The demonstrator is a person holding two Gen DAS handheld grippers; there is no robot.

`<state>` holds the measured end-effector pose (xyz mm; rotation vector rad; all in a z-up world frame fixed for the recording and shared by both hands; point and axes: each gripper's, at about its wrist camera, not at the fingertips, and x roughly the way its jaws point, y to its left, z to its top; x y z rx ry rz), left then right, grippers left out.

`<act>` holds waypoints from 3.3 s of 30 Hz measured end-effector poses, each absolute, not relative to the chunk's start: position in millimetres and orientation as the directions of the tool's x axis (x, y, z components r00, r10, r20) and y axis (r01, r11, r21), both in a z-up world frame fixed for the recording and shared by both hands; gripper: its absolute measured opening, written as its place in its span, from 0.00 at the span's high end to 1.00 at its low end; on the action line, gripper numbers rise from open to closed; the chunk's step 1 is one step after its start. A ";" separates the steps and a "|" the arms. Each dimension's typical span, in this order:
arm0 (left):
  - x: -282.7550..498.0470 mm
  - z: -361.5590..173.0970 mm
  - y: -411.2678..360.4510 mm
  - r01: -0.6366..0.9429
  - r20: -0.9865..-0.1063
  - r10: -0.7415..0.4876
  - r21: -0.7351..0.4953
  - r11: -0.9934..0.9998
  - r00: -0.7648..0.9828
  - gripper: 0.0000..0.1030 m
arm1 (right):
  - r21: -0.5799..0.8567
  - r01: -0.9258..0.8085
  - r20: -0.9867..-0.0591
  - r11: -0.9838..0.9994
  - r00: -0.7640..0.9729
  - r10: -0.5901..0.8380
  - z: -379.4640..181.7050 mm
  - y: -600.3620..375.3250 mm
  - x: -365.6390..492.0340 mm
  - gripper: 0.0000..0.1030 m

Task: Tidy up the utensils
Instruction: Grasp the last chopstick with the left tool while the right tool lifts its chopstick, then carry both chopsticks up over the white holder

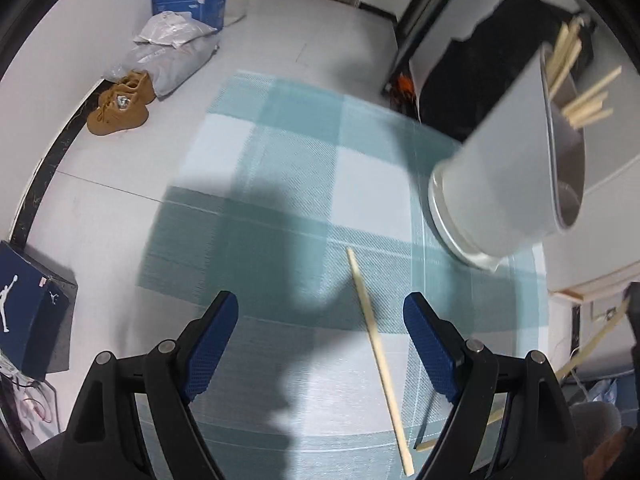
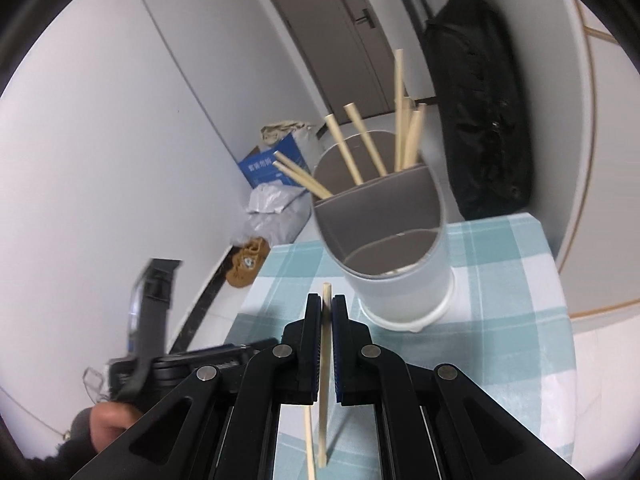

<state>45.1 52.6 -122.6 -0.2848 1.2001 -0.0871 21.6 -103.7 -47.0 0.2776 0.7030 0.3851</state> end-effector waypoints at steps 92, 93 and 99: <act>40.5 -92.6 -10.0 0.058 -0.862 -0.174 -0.166 0.984 0.476 0.98 | 0.389 -0.210 -0.488 0.897 0.779 0.394 -47.2 -170.7 -14.5 0.96; 34.3 -86.9 -12.0 0.060 -0.853 -0.174 -0.166 0.984 0.492 0.98 | 0.389 -0.211 -0.487 0.897 0.779 0.395 -47.4 -170.0 -14.2 0.96; 12.4 -60.0 -20.5 0.110 -0.795 -0.214 -0.184 0.977 0.567 0.98 | 0.389 -0.248 -0.467 0.887 0.777 0.422 -45.5 -163.8 -15.7 0.96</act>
